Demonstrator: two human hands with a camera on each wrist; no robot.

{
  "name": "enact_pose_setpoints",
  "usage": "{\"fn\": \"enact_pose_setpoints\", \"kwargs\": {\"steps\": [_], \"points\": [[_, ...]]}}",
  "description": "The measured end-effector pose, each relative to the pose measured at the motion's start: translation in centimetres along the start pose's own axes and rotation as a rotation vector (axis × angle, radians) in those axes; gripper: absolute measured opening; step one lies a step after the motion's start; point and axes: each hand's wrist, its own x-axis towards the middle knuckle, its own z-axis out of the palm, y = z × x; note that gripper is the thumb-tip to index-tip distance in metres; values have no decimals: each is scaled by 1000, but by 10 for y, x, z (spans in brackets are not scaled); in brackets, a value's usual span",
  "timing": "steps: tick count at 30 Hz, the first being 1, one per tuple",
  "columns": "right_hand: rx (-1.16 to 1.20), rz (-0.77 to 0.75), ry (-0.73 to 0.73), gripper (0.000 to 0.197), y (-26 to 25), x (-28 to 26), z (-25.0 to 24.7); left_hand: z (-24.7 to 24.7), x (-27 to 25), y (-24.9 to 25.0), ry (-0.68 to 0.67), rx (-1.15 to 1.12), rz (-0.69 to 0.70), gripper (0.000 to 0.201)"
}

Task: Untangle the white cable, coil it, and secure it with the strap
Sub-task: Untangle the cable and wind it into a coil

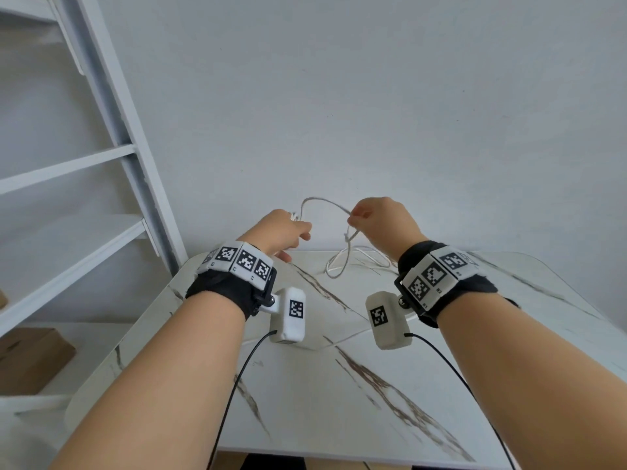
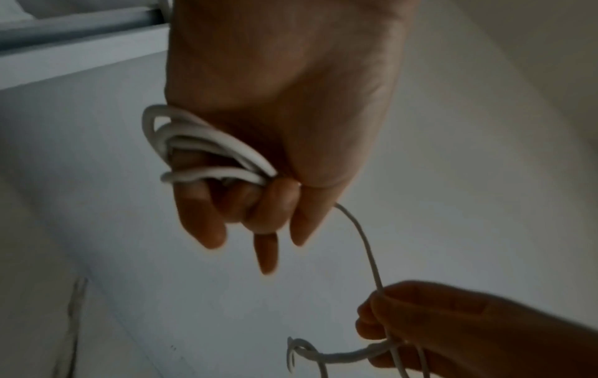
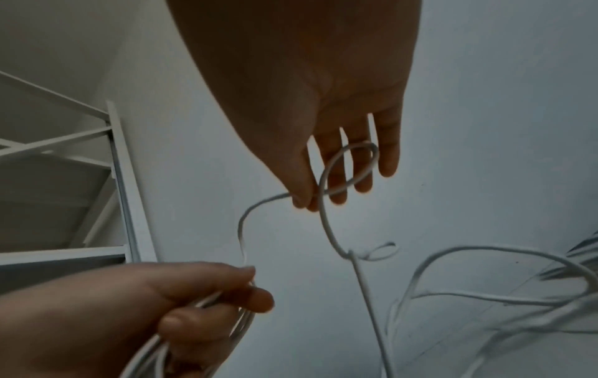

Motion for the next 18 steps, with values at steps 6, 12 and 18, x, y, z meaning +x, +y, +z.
{"fn": "enact_pose_setpoints", "kwargs": {"steps": [6, 12, 18], "points": [[33, 90, 214, 24, 5, 9, 7, -5, -21, 8, -370, -258, 40, 30], [-208, 78, 67, 34, 4, 7, 17, -11, -28, 11, -515, -639, 125, 31], [-350, 77, -127, 25, 3, -1, 26, -17, -34, 27, -549, -1081, 167, 43]]}}
